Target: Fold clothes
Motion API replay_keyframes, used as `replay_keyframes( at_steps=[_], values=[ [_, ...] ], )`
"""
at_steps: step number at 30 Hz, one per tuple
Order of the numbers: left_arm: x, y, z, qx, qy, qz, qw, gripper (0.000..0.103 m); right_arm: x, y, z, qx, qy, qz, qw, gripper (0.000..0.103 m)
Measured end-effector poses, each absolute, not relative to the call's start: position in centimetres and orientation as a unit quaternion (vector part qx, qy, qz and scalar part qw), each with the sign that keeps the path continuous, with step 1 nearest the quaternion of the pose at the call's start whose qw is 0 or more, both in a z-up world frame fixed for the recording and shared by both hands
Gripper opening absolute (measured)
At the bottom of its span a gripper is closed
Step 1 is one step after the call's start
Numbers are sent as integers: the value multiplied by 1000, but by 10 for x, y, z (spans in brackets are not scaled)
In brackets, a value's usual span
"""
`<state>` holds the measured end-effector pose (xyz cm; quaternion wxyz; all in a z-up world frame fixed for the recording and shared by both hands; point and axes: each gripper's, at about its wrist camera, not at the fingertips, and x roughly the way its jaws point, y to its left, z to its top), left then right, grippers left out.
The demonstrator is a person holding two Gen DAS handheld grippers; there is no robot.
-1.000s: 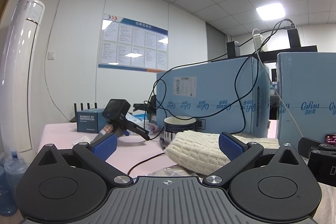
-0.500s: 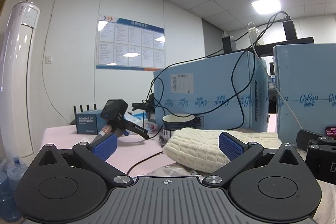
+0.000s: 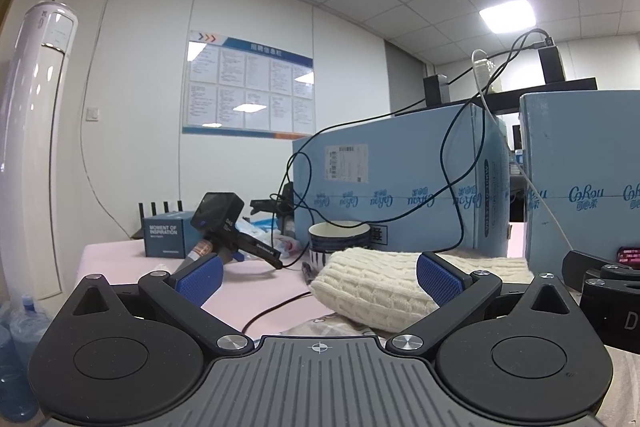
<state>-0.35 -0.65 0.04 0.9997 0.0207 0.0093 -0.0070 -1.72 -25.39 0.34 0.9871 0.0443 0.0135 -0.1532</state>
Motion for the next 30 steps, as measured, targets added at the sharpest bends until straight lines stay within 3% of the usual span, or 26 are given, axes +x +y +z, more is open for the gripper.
replay_keyframes(
  at_steps=[30],
  values=[
    [-10, 13, -1, -32, 9, -49, 998, 103, -25, -246, 3, 33, -2, -169, 985, 103]
  ],
)
